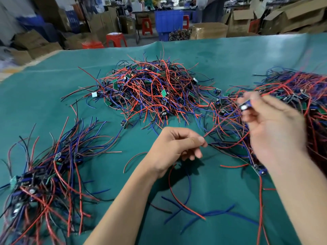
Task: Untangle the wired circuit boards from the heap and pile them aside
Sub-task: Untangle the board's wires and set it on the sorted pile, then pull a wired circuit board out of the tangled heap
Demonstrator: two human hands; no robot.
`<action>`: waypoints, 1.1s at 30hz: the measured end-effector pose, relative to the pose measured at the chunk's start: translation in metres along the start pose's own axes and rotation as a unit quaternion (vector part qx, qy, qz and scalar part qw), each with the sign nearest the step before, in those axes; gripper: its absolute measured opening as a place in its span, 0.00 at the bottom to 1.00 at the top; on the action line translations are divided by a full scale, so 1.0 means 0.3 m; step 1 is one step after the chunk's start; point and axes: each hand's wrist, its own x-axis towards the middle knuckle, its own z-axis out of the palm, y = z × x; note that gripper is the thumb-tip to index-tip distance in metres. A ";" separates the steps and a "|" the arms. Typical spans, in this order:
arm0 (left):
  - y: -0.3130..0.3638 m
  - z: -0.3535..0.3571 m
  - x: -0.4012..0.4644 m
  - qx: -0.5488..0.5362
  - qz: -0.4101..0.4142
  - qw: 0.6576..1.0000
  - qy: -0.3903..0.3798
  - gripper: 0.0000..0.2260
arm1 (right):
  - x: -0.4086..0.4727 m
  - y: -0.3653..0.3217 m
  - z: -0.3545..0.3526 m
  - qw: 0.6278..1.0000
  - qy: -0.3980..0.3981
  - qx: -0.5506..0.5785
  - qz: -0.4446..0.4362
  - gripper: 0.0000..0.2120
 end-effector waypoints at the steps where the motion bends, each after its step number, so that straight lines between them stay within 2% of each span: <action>1: -0.001 0.002 0.001 0.013 -0.002 1.000 0.012 0.06 | 0.021 -0.014 -0.028 0.997 0.038 -0.040 -0.060 0.06; 3: -0.009 0.001 0.004 0.100 0.017 0.990 0.096 0.07 | 0.065 -0.041 -0.092 0.966 0.095 -0.172 -0.166 0.09; 4: -0.016 -0.004 0.007 0.177 0.040 0.969 0.165 0.07 | 0.085 -0.047 -0.123 0.940 0.119 -0.252 -0.197 0.13; 6: -0.024 -0.019 0.007 0.300 0.098 0.896 0.311 0.07 | 0.123 -0.038 -0.175 0.876 0.160 -0.403 -0.210 0.16; 8: -0.019 -0.039 0.003 0.356 0.129 0.839 0.390 0.06 | 0.131 -0.014 -0.187 0.845 0.137 -0.492 -0.162 0.20; 10: -0.027 -0.067 0.007 0.417 0.080 0.815 0.394 0.10 | 0.121 0.009 -0.170 0.828 0.119 -0.525 -0.154 0.22; 12: -0.043 -0.080 0.013 0.493 -0.003 0.799 0.345 0.18 | 0.096 0.008 -0.134 0.815 0.134 -0.533 -0.181 0.22; 14: -0.055 -0.071 0.016 0.551 -0.041 0.775 0.306 0.20 | 0.061 0.005 -0.097 0.802 0.115 -0.540 -0.225 0.19; 16: -0.059 -0.065 0.017 0.563 -0.040 0.768 0.302 0.18 | 0.012 0.024 -0.050 0.786 0.043 -0.564 -0.249 0.14; 20: -0.058 -0.083 0.019 0.544 -0.021 0.769 0.336 0.13 | -0.075 0.098 0.034 0.785 -0.125 -0.568 -0.212 0.06; 22: -0.059 -0.089 0.018 0.531 -0.011 0.773 0.346 0.11 | -0.095 0.127 0.044 0.782 -0.180 -0.566 -0.189 0.05; 29: -0.039 -0.072 0.011 0.454 0.049 0.791 0.406 0.09 | -0.103 0.159 0.044 0.778 -0.209 -0.568 -0.170 0.04; 33: -0.021 -0.049 0.008 0.447 0.109 0.794 0.398 0.09 | -0.120 0.164 0.055 0.794 -0.212 -0.546 -0.165 0.05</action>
